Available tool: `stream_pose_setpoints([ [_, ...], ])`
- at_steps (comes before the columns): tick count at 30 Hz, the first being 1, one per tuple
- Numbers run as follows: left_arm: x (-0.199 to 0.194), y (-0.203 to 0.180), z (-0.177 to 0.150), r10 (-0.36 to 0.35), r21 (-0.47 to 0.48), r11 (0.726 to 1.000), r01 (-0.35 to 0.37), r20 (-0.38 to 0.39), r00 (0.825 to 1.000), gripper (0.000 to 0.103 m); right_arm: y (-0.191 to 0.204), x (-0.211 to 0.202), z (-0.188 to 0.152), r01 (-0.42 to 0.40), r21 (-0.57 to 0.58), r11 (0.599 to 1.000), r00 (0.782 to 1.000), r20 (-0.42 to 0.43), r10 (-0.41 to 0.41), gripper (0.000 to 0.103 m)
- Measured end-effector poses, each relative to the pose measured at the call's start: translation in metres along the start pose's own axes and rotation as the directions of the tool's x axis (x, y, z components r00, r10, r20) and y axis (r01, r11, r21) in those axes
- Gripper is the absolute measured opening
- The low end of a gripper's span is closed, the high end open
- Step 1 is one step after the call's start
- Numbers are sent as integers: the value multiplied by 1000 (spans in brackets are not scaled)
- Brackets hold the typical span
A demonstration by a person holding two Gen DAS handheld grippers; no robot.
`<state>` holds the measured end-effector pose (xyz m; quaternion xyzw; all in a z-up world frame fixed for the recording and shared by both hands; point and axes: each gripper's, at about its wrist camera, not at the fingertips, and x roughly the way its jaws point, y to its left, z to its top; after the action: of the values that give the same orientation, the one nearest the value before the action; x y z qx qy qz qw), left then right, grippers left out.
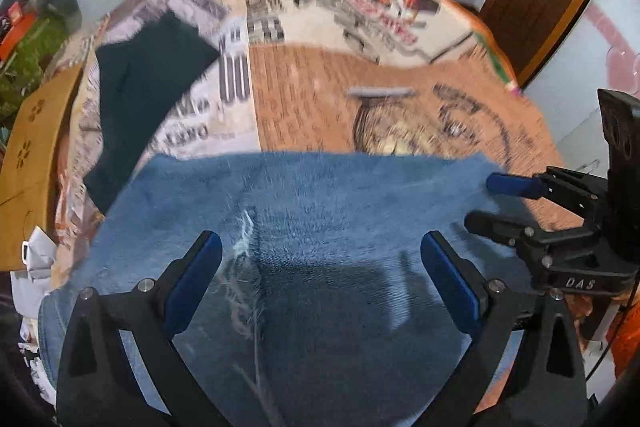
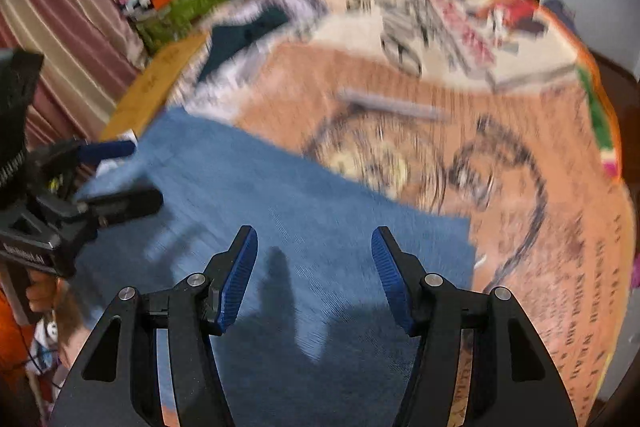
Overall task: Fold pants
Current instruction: 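Press and smooth the folded jeans with both open grippers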
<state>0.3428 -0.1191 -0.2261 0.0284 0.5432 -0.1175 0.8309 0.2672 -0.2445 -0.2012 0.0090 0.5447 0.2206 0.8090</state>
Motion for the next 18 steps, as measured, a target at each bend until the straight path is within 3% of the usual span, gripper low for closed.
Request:
stream_pose_setpoints([
  [4,27,3,-13,29,17,999,-28,-84,996,101,-2,1,-17,-9,-23,1000,1000,-3,9,58],
  [9,16,2,-27,63,58,997,-60,-40,997,102,-4,-13,-39,-20,-12,1000,1000,9,20,58],
  [18,-10,14,-58,85,11,996,-85,39,996,102,-9,-33,-77,-21,38,999,999,46,19,59],
])
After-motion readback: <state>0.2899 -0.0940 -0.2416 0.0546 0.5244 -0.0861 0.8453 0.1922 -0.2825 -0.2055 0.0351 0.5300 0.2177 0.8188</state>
